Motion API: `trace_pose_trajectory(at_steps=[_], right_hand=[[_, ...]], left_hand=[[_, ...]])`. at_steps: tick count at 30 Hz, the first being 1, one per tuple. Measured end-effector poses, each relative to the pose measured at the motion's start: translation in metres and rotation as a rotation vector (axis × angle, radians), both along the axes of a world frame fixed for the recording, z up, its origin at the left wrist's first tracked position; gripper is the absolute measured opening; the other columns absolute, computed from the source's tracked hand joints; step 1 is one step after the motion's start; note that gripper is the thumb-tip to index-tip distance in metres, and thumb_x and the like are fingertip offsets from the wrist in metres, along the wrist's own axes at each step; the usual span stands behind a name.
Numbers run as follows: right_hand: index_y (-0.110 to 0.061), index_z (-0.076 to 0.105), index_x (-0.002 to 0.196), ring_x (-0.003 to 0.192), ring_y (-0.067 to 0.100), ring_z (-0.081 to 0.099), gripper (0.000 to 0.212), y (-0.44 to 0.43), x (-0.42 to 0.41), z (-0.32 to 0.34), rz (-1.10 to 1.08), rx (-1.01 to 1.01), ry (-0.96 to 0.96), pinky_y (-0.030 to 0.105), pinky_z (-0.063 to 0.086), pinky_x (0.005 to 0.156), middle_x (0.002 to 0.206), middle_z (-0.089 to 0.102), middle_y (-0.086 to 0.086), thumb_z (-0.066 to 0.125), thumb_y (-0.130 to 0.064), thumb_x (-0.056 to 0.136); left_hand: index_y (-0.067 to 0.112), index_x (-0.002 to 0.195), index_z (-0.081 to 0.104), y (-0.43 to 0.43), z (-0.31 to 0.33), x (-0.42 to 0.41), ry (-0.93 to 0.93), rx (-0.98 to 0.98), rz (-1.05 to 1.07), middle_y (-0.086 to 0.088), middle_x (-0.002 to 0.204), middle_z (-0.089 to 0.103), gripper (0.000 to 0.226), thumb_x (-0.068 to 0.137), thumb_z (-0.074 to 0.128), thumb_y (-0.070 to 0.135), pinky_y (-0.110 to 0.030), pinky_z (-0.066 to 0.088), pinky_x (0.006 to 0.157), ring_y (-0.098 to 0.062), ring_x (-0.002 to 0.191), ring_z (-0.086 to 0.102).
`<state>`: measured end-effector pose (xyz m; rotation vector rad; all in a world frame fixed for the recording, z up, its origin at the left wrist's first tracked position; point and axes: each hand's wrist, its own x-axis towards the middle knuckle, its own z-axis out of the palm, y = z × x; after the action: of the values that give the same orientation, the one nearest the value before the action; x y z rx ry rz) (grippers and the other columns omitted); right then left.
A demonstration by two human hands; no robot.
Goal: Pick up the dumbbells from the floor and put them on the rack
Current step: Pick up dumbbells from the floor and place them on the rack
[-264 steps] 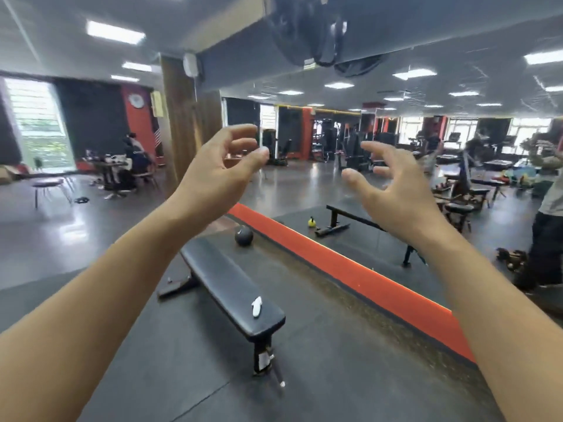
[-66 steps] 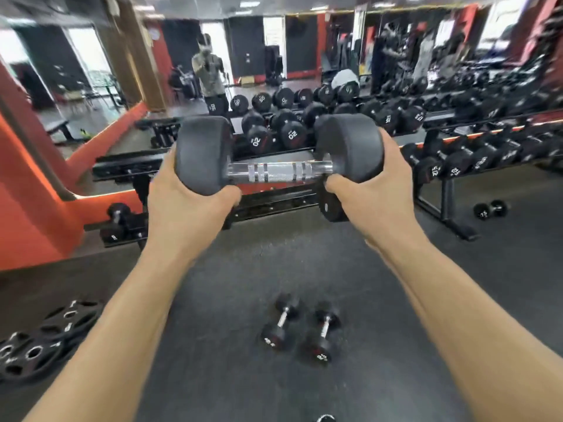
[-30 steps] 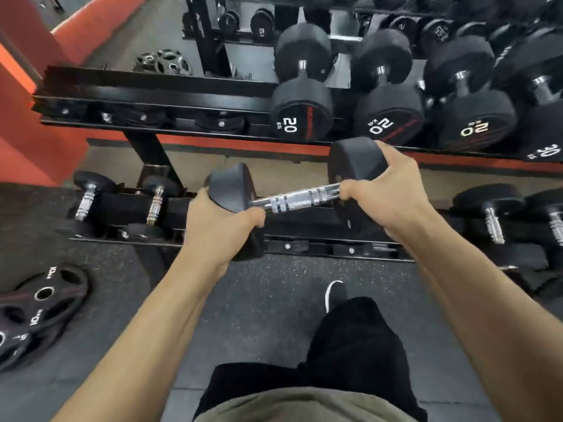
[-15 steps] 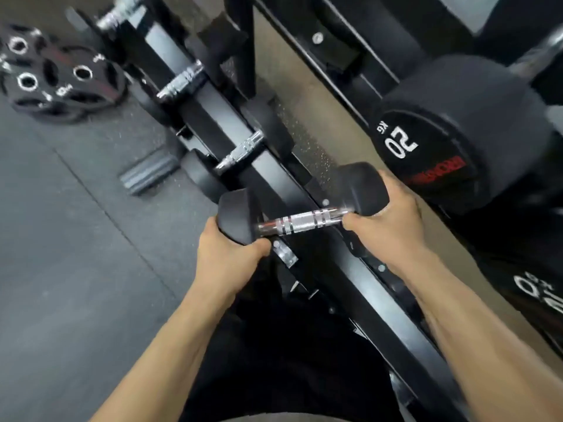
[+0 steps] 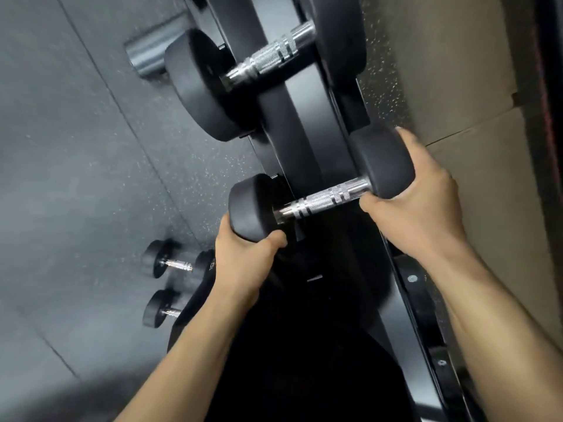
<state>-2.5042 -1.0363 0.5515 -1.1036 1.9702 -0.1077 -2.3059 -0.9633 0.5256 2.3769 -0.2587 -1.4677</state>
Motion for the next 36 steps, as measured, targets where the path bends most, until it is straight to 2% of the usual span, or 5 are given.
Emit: trace_pose_trajectory(at_steps=[11,18,24,29,36], right_hand=[[-0.043,0.041,0.154,0.104,0.014,0.066,0.092,0.001,-0.006,-0.024,0.021,0.003,0.035,0.033,0.056,0.094,0.112,0.066,-0.015,0.077,-0.013,0.075],[-0.029,0.053,0.145,0.125,0.004,0.063,0.073,-0.014,0.01,-0.001,-0.157,-0.269,-0.234,0.022,0.048,0.108,0.136,0.065,-0.006,0.087,-0.019,0.081],[-0.037,0.053,0.144,0.119,0.005,0.065,0.061,-0.034,0.049,0.073,-0.035,-0.395,-0.325,0.035,0.053,0.107,0.134,0.065,-0.013,0.078,-0.03,0.09],[-0.034,0.053,0.144,0.122,0.005,0.062,0.054,-0.048,0.084,0.188,0.103,-0.58,-0.353,0.037,0.051,0.109,0.136,0.064,-0.013,0.072,-0.037,0.094],[-0.034,0.054,0.145,0.122,0.008,0.063,0.055,-0.073,0.141,0.345,0.266,-0.841,-0.322,0.028,0.049,0.105,0.137,0.065,-0.01,0.071,-0.042,0.094]], left_hand=[[0.023,0.107,0.059,0.001,-0.024,-0.01,0.004,-0.004,0.004,0.004,0.088,0.07,0.049,0.068,0.081,0.003,-0.015,0.051,0.054,0.004,0.062,0.065],[0.032,0.142,0.049,-0.028,0.0,-0.003,0.028,-0.206,0.128,0.008,0.141,0.057,0.07,0.081,0.077,0.011,-0.037,0.052,0.104,-0.013,0.123,0.062],[0.03,0.132,0.057,-0.073,0.097,0.034,0.084,-0.586,0.024,0.015,0.129,0.062,0.047,0.093,0.066,0.004,-0.003,0.05,0.075,0.0,0.116,0.064],[0.028,0.125,0.062,-0.082,0.221,0.089,0.028,-0.898,-0.028,0.01,0.125,0.069,0.039,0.095,0.065,0.003,-0.023,0.053,0.095,-0.003,0.112,0.068],[0.028,0.122,0.063,-0.091,0.378,0.166,-0.14,-1.215,-0.18,0.004,0.125,0.069,0.036,0.098,0.062,0.002,-0.018,0.051,0.095,0.0,0.111,0.068]])
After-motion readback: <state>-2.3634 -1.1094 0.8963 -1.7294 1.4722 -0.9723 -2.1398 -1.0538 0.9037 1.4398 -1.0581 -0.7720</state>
